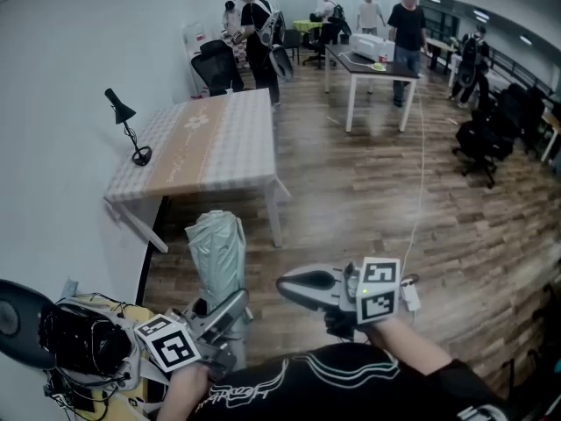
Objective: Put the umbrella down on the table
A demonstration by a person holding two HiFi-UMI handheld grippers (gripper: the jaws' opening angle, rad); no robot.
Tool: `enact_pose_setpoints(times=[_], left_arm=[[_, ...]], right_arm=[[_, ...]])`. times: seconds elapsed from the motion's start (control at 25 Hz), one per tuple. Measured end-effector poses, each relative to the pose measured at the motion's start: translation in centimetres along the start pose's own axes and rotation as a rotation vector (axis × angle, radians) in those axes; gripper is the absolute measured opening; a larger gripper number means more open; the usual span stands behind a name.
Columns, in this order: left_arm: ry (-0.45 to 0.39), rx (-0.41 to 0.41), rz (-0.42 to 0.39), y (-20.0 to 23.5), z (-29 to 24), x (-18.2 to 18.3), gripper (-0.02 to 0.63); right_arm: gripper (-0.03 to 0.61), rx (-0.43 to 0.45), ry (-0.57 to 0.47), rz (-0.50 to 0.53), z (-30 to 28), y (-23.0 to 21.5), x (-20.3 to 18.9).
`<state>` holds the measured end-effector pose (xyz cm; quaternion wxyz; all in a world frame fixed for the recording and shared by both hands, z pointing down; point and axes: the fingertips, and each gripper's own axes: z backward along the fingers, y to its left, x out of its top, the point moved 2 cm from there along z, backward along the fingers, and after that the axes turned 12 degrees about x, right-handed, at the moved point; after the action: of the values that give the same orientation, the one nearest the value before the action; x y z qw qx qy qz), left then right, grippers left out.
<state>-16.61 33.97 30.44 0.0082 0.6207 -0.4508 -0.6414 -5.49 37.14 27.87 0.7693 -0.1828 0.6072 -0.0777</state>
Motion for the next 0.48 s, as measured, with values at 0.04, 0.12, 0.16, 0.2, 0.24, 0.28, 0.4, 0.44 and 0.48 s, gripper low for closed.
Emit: enact_pose_setpoints(times=[0.04,0.12,0.16,0.2,0.24,0.28,0.4,0.44,0.48], left_arm=[[0.002,-0.001,0.001,0.0,0.0,-0.1,0.267],[0.005,0.0,0.004,-0.1,-0.1,-0.4,0.267],[0.006,0.001,0.004,-0.2,-0.2,-0.6,0.267],[0.006,0.002,0.004,-0.2,-0.4,-0.7,0.267],[0.006,0.001,0.003,-0.3,-0.5,-0.7,0.267],[0.007,0.001,0.002,-0.2,-0.6,-0.7,0.267],[0.013,0.001,0.005,0.4,-0.7,-0.7,0.267],[0.015,0.0,0.009,0.8,-0.7,-0.7,0.267],[0.016,0.0,0.014,1.3,-0.7,-0.7,0.267]], right_arm=[[0.012,0.0,-0.001,-0.005,0.0,0.0,-0.1],[0.012,0.002,-0.001,-0.012,0.1,-0.1,-0.4],[0.012,0.003,0.0,-0.014,0.2,-0.1,-0.4],[0.012,0.005,0.001,-0.013,0.3,-0.1,-0.4],[0.012,0.006,0.001,-0.012,0.3,-0.1,-0.3],[0.012,0.006,0.0,-0.01,0.3,-0.2,-0.2],[0.012,-0.002,0.0,-0.014,-0.1,-0.8,-0.4],[0.012,-0.004,0.0,-0.019,-0.3,-1.1,-0.6],[0.012,-0.005,0.0,-0.024,-0.6,-1.4,-0.8]])
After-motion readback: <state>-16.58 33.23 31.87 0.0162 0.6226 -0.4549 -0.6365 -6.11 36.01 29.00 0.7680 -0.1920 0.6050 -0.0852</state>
